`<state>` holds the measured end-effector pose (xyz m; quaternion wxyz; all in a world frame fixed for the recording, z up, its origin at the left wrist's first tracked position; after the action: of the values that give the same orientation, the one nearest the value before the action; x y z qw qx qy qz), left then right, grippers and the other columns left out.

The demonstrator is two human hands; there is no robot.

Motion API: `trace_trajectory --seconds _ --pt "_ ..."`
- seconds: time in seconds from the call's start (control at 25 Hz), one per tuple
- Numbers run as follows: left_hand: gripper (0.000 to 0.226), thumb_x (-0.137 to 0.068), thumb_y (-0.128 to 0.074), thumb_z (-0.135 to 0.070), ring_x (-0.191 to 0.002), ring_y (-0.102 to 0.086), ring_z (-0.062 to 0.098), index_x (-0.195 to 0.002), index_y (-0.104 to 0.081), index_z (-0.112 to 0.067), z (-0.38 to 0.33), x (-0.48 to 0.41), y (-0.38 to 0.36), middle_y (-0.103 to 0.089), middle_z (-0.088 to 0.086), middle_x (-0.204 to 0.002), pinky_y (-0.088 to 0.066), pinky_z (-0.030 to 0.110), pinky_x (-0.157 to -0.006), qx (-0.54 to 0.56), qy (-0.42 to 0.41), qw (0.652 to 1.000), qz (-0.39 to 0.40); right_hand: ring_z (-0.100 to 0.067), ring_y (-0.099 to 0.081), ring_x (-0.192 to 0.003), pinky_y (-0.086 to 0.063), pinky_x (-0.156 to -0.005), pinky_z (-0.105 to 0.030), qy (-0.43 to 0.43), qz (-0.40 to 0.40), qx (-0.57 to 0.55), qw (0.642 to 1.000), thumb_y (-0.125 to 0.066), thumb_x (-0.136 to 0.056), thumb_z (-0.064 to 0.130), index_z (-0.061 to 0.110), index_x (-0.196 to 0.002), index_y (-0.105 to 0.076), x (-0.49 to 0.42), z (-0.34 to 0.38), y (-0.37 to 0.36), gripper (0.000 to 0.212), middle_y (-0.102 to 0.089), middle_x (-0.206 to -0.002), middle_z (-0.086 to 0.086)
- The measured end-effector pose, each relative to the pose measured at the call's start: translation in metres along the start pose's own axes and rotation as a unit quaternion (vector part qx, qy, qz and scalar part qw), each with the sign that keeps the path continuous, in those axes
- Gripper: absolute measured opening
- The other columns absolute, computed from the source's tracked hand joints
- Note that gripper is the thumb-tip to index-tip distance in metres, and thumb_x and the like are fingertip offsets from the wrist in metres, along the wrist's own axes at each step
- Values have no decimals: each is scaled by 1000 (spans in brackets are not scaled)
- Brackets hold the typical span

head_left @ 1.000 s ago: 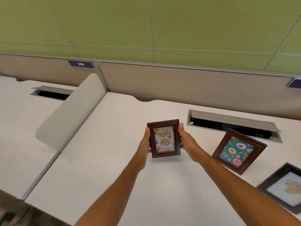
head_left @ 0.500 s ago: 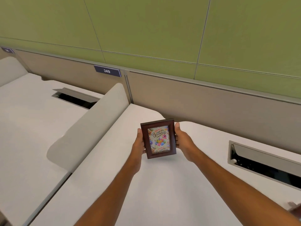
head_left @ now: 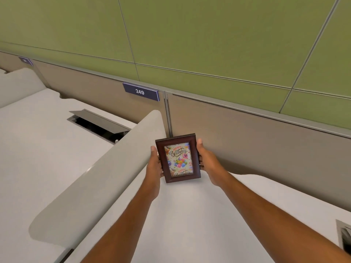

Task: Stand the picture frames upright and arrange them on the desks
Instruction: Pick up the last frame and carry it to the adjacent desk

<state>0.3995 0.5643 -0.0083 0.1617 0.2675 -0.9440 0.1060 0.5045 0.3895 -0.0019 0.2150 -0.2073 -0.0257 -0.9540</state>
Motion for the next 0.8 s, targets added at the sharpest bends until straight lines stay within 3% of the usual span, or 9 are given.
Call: trace_trajectory --seconds 0.12,0.24,0.52,0.68,0.8 --pt "86 -101 -25 -83 -123 -76 28 -140 -70 -22 -7 -36 7 -80 5 -133 -52 51 -114 7 5 1000 -12 -6 -77 -93 -57 -78 -29 1 8 -7 1000 -35 -103 75 36 -102 -75 -29 1 -9 55 -82 -95 16" --pt "79 -102 -23 -81 -114 -77 25 -128 -73 -26 -13 -62 10 -82 0 -123 -52 49 -111 -6 6 1000 -17 -10 -76 -98 -57 -78 -29 -4 10 -15 1000 -34 -102 76 37 -105 -74 -50 1 -15 56 -80 -103 12" --pt "94 -100 -19 -84 -130 -71 34 -149 -65 -19 -16 -93 20 -74 9 -142 -51 45 -107 -15 6 1000 -2 -11 -75 -98 -56 -80 -31 -6 10 -5 1000 -33 -102 77 37 -103 -73 -78 -1 -27 57 -79 -102 11" --pt "110 -80 -27 -92 -126 -73 31 -151 -65 -18 -16 -95 20 -75 9 -143 -54 41 -100 -15 1 1000 0 -12 -75 -98 -56 -77 -31 -13 11 -7 1000 -33 -101 78 35 -104 -74 -82 -1 -27 59 -79 -101 11" --pt "110 -78 -28 -92 -123 -75 28 -151 -65 -18 -13 -91 21 -75 7 -142 -56 39 -99 -30 -9 999 -6 -7 -76 -91 -56 -72 -28 -14 8 -8 1000 -32 -100 79 38 -102 -73 -80 -2 -27 58 -79 -95 16"
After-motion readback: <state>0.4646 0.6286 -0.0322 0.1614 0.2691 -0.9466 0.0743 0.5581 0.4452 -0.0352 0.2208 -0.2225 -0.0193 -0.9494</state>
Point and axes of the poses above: each hand's wrist, its own x-axis away from the middle knuckle, its own y-axis out of the back of the hand, z = x × y, the point moved 1 cm from there along -x, towards the middle knuckle
